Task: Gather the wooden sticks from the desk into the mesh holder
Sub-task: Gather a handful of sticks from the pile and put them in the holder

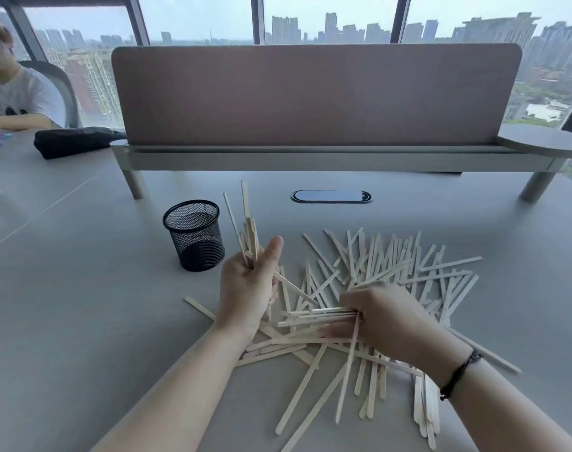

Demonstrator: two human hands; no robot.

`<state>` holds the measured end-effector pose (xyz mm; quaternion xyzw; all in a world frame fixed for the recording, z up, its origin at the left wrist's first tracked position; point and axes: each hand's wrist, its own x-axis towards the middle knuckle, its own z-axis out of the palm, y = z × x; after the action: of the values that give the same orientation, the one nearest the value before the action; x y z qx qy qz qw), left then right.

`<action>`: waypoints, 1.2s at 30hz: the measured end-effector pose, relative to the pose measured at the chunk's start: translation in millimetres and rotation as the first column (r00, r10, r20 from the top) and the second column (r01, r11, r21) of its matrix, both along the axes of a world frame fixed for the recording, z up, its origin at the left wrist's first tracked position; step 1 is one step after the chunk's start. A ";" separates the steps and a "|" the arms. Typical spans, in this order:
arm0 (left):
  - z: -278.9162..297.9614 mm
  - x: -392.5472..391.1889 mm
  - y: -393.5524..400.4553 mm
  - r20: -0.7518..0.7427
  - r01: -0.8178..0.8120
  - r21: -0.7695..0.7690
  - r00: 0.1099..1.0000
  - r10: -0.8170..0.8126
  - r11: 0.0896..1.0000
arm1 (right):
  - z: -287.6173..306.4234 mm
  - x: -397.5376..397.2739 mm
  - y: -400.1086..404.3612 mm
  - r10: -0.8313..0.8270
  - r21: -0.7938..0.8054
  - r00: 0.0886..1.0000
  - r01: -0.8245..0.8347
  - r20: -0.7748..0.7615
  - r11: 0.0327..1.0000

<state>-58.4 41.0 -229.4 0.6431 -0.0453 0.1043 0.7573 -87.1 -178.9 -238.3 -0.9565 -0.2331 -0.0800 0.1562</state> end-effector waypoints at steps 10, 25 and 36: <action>7.9 5.0 8.4 0.006 -0.228 0.019 0.974 0.228 0.973 | 6.1 -5.0 1.7 -0.067 0.039 0.998 0.067 0.006 0.997; 95.3 60.2 44.9 0.015 -0.257 -0.173 0.965 0.264 0.951 | -6.3 -9.0 1.6 -0.108 0.019 0.994 0.108 0.011 0.994; 113.1 112.4 87.4 0.165 -0.508 0.118 0.857 0.488 0.853 | -11.6 -9.0 14.3 -0.096 -0.047 0.995 0.096 0.007 0.994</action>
<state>54.0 128.5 -116.3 0.6825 0.0662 0.3343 0.6466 -96.1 -164.6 -249.9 -0.9698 -0.1892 -0.0839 0.1289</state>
